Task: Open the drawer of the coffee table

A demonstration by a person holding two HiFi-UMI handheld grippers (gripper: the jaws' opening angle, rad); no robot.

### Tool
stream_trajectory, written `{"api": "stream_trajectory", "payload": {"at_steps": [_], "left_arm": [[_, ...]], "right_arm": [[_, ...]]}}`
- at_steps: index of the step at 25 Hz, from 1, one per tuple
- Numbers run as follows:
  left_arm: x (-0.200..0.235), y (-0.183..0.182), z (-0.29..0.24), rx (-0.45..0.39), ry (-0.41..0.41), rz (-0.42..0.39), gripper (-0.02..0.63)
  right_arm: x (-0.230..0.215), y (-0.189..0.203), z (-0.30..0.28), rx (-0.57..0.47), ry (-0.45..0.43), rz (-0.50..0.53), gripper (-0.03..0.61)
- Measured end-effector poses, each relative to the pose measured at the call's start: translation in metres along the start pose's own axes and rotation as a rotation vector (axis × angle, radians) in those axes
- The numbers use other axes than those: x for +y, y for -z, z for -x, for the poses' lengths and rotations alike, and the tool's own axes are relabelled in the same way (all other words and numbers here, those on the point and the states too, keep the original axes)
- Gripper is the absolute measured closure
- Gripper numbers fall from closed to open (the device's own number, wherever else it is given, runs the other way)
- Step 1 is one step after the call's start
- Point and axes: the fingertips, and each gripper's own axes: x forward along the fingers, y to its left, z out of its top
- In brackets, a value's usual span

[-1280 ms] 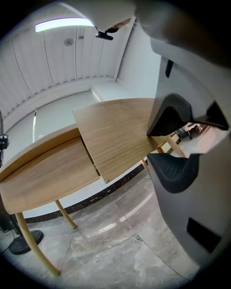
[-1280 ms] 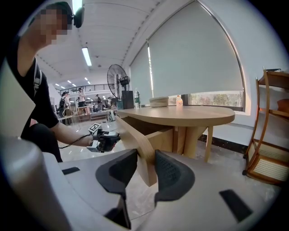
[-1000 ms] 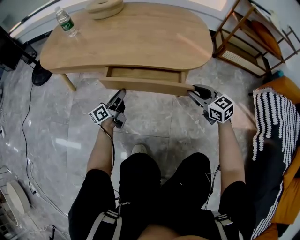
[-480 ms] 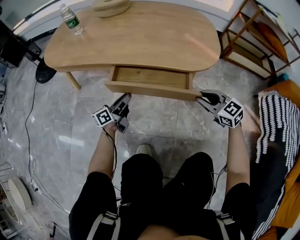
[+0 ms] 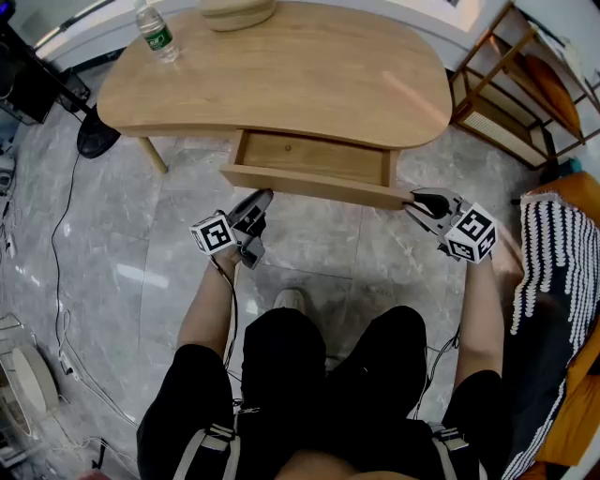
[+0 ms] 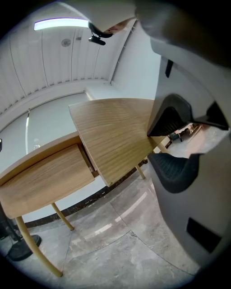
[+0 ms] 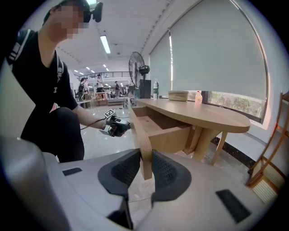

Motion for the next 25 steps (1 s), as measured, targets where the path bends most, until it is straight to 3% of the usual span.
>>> {"api": "stream_trajectory", "payload": {"at_steps": [4, 9, 14, 18, 21, 25], "left_arm": [[-0.002, 0.005, 0.009, 0.006, 0.031, 0.004, 0.478], [0.007, 0.022, 0.019, 0.052, -0.009, -0.004, 0.477], [0.001, 0.02, 0.02, 0.019, -0.008, 0.007, 0.474], [-0.001, 0.013, 0.034, -0.026, -0.077, -0.028, 0.459], [-0.01, 0.01, 0.054, -0.041, -0.182, -0.104, 0.454], [-0.047, -0.01, 0.082, -0.001, -0.337, -0.336, 0.456]], "right_arm": [[0.017, 0.005, 0.0, -0.009, -0.018, 0.004, 0.479], [0.029, 0.02, -0.002, -0.005, -0.002, -0.014, 0.474], [0.029, 0.018, -0.001, -0.055, 0.068, -0.06, 0.465], [0.03, 0.016, 0.001, -0.059, 0.16, -0.084, 0.449], [0.035, 0.011, 0.021, -0.121, 0.221, -0.138, 0.449], [0.046, -0.019, 0.057, -0.286, 0.28, -0.249, 0.453]]}}
